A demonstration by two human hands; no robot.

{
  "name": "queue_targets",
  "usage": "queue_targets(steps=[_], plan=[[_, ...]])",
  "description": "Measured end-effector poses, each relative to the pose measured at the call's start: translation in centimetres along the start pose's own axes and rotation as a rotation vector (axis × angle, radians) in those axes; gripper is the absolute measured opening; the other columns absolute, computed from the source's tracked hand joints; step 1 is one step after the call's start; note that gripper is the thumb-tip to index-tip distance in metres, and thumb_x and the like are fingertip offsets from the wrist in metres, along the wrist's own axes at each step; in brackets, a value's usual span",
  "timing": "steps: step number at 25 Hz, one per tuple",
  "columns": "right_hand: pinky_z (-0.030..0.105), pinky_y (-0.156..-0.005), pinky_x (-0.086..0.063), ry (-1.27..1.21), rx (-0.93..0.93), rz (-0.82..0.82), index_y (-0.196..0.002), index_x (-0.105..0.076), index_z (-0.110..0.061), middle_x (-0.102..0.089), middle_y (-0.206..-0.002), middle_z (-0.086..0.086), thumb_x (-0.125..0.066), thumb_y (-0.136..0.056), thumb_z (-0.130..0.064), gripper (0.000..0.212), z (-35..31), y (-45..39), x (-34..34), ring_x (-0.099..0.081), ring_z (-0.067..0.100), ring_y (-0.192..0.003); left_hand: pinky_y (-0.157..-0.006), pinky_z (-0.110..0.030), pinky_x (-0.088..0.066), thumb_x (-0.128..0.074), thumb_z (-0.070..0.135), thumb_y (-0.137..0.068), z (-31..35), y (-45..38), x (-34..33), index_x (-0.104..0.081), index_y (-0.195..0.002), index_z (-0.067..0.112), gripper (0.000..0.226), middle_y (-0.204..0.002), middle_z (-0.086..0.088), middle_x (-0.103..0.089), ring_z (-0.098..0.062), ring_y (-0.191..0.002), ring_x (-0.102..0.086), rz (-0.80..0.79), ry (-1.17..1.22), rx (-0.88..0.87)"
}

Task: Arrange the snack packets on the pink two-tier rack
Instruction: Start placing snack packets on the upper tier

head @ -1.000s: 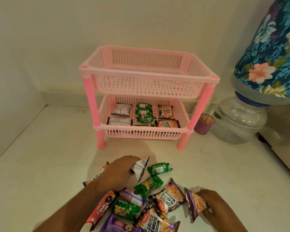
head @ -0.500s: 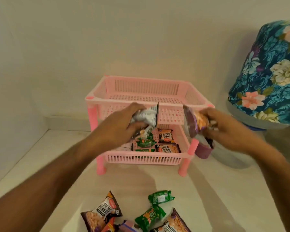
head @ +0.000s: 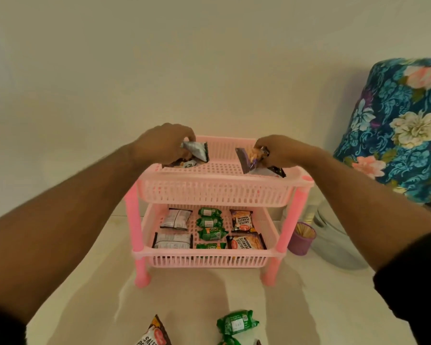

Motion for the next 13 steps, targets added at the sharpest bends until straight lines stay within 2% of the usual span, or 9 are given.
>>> queue_targets(steps=[4,8,10,13], plan=[[0.036,-0.089,-0.050,0.082,-0.002,-0.223,-0.126,-0.063,-0.010,-0.064,-0.124,0.007,-0.067,-0.087,-0.017,0.039,0.9,-0.9,-3.1,-0.060,0.024,-0.104,-0.080,-0.036,-0.054,-0.081,0.028,-0.075,-1.4,-1.5,-3.4,-0.069,-0.108,0.025,0.034,-0.111,0.003,-0.067,-0.018,-0.092,-0.060,-0.153,-0.082,0.014],[0.036,-0.094,-0.049,0.099,0.016,-0.322,-0.127,-0.063,-0.013,-0.064,-0.126,0.004,-0.062,-0.093,-0.021,0.035,0.9,-1.0,-4.2,-0.058,0.021,-0.108,-0.074,-0.030,-0.048,-0.078,0.020,-0.082,-2.5,-2.0,-5.8,-0.071,-0.106,0.019,0.025,-0.114,-0.001,-0.068,-0.016,-0.088,-0.058,-0.268,-0.109,0.019],[0.033,-0.092,-0.048,0.060,0.006,-0.354,-0.129,-0.062,-0.015,-0.064,-0.126,0.002,-0.066,-0.091,-0.024,0.040,1.0,-1.0,-4.2,-0.059,0.018,-0.107,-0.077,-0.029,-0.047,-0.076,0.019,-0.083,-2.4,-2.1,-6.0,-0.071,-0.111,0.017,0.029,-0.118,-0.002,-0.066,-0.015,-0.091,-0.056,-0.344,-0.113,0.017],[0.034,-0.100,-0.046,-0.076,-0.033,-0.376,-0.136,-0.055,-0.020,-0.058,-0.129,-0.002,-0.072,-0.087,-0.027,0.052,1.3,-0.9,-3.7,-0.056,0.018,-0.116,-0.089,-0.030,-0.049,-0.079,0.024,-0.080,-2.5,-1.9,-5.3,-0.066,-0.120,0.021,0.042,-0.118,0.002,-0.061,-0.015,-0.104,-0.056,-0.480,-0.018,0.065]])
Point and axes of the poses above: each hand's wrist, its own y-axis away from the middle knuckle, its own x-axis out of the back of the hand, z = x × y, the point moved 6 cm from there along -y, towards the middle knuckle
